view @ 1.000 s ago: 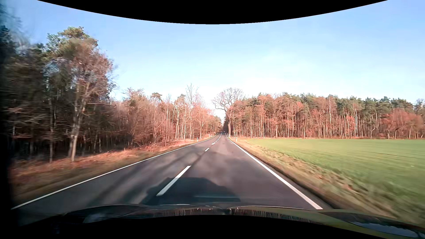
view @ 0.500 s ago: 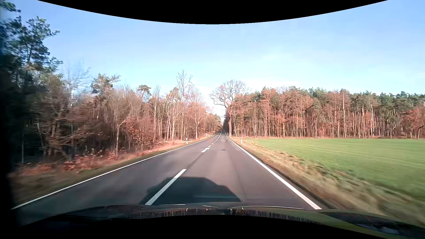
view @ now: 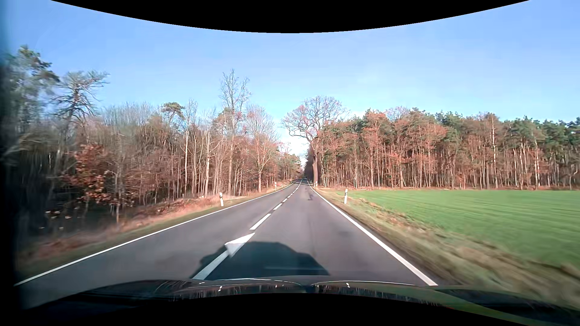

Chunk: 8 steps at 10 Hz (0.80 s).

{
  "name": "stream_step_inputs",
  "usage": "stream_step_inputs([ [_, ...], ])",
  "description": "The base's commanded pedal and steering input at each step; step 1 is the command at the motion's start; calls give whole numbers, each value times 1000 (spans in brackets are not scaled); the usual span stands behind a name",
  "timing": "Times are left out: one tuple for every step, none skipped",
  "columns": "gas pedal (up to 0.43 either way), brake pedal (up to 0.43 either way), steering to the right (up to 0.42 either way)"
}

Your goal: Follow the waypoints while adhering to traffic rules and regulations

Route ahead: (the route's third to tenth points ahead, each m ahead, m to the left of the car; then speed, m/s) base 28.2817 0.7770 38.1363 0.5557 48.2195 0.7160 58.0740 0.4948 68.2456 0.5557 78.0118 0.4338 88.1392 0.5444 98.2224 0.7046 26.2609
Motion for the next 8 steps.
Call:
stream_step_inputs([
  [177,0,0],
  [177,0,-1],
  [177,0,-1],
  [177,0,-1],
  [177,0,-1],
  [177,0,-1],
  [177,0,-1],
  [177,0,-1],
])
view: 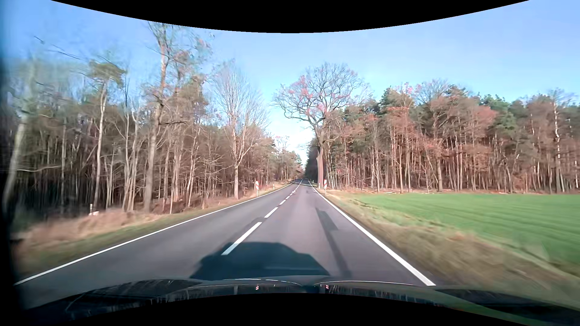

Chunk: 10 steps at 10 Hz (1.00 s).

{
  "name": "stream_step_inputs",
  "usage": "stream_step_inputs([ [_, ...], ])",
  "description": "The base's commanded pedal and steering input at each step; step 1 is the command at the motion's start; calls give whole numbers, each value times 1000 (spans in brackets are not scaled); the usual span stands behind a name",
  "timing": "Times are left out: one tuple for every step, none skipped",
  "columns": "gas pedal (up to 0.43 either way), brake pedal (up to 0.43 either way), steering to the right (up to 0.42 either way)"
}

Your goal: Follow the waypoints while adhering to traffic rules and regulations

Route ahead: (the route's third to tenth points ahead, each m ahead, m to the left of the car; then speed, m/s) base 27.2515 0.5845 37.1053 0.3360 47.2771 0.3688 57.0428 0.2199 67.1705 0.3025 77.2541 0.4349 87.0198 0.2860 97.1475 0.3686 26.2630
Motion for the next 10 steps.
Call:
stream_step_inputs([
  [177,0,-1],
  [177,0,-1],
  [177,0,-1],
  [177,0,-1],
  [177,0,-1],
  [177,0,-1],
  [177,0,-1],
  [177,0,0],
  [177,0,0],
  [177,0,1],
])
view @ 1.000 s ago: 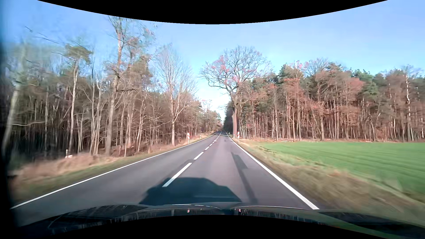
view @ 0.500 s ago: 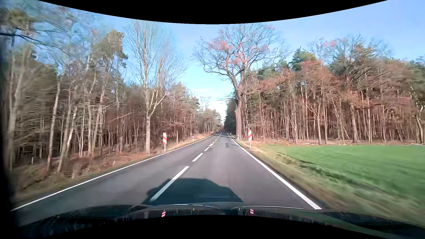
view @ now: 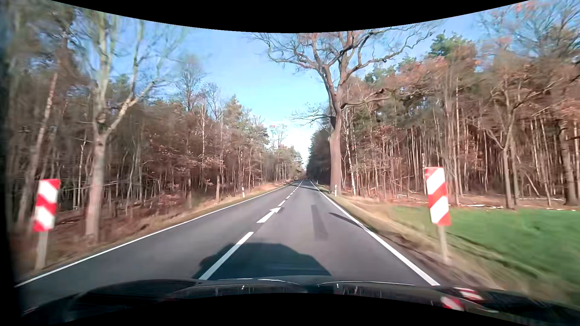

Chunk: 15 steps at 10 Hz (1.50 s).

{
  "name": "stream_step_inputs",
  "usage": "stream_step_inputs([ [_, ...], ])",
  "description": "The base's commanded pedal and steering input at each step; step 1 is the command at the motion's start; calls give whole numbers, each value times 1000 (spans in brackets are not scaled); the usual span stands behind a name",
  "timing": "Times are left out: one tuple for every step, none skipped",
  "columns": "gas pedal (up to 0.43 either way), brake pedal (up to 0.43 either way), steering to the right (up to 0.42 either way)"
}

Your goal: Follow the waypoints while adhering to traffic rules and regulations

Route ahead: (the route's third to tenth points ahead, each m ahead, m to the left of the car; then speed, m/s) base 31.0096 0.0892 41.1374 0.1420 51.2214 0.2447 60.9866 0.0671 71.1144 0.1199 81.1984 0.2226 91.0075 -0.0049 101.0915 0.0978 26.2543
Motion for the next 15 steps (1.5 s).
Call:
stream_step_inputs([
  [177,0,1],
  [177,0,1],
  [177,0,1],
  [177,0,1],
  [177,0,1],
  [177,0,1],
  [189,0,1],
  [189,0,1],
  [197,0,1],
  [197,0,1],
  [209,0,1],
  [209,0,1],
  [220,0,1],
  [220,0,1],
  [220,0,1],
])
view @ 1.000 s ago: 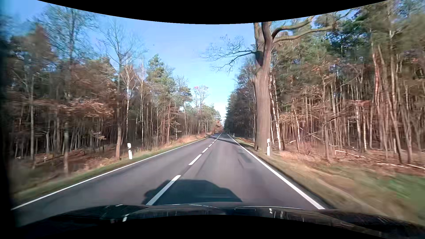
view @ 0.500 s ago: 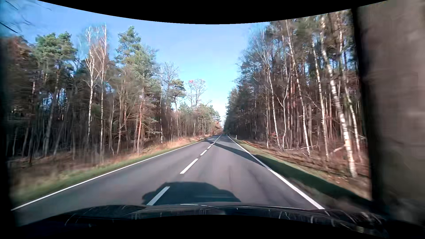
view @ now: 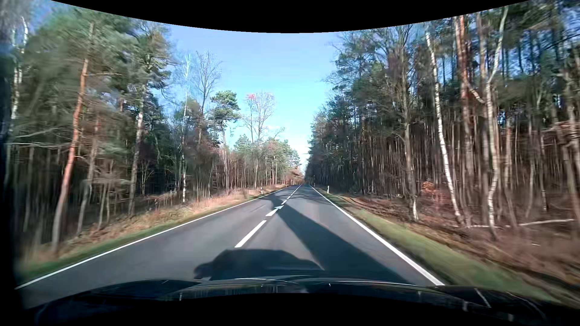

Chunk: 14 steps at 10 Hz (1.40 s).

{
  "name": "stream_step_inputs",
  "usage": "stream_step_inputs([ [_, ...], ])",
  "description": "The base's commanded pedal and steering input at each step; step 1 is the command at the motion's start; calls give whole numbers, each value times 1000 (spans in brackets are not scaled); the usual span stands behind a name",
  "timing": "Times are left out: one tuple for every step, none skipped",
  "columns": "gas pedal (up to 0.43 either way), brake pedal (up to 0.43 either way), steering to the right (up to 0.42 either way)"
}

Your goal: Follow the waypoints while adhering to traffic rules and regulations

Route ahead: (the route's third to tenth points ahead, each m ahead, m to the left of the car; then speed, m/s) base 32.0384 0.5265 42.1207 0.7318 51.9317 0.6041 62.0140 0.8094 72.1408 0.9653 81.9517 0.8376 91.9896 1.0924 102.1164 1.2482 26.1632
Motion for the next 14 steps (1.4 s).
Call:
stream_step_inputs([
  [220,0,1],
  [220,0,1],
  [220,0,1],
  [220,0,1],
  [220,0,1],
  [220,0,1],
  [220,0,1],
  [228,0,0],
  [228,0,0],
  [228,0,0],
  [228,0,0],
  [228,0,0],
  [228,0,0],
  [220,0,0],
])
